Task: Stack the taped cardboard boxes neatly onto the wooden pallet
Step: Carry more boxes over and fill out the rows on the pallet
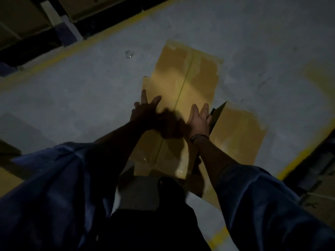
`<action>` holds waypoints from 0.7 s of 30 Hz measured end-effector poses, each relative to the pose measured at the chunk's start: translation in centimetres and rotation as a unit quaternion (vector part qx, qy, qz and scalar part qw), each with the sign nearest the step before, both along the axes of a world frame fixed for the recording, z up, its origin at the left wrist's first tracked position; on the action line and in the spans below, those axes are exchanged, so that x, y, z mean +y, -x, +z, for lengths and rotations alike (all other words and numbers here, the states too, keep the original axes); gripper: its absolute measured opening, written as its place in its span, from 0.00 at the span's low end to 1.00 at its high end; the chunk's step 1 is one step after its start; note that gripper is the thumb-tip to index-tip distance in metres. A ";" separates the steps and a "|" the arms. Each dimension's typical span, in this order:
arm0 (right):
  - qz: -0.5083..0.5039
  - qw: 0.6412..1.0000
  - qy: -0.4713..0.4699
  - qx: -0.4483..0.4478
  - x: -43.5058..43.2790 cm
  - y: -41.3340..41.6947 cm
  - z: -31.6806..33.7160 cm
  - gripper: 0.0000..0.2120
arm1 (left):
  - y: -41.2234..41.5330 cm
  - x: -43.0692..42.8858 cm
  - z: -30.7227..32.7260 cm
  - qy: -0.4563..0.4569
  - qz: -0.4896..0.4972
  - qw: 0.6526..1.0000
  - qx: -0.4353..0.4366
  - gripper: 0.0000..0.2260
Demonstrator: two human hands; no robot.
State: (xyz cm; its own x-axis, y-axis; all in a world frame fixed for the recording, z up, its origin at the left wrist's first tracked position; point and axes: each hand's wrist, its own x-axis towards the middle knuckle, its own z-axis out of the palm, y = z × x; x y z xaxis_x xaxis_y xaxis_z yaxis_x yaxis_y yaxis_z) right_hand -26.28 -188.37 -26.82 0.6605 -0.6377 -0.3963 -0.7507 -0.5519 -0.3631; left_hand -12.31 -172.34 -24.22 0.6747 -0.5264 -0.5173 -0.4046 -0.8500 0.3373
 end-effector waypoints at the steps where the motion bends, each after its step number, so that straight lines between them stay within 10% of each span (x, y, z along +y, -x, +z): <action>1: -0.003 1.000 -0.007 -0.001 -0.1 -0.2 0.0 0.41 | -0.1 -0.2 0.4 -0.001 0.006 1.000 -0.002 0.36; 12: 0.131 0.991 0.033 -0.006 3.6 0.0 13.2 0.32 | 4.2 6.4 14.3 -0.014 0.134 0.990 0.034 0.32; 17: 0.093 0.986 -0.125 -0.054 7.7 1.3 23.0 0.50 | 8.6 12.5 24.5 -0.082 0.115 0.990 0.015 0.31; 21: 0.223 0.971 -0.082 -0.013 12.2 2.3 28.7 0.42 | 13.0 17.3 29.8 -0.070 0.278 0.958 0.034 0.27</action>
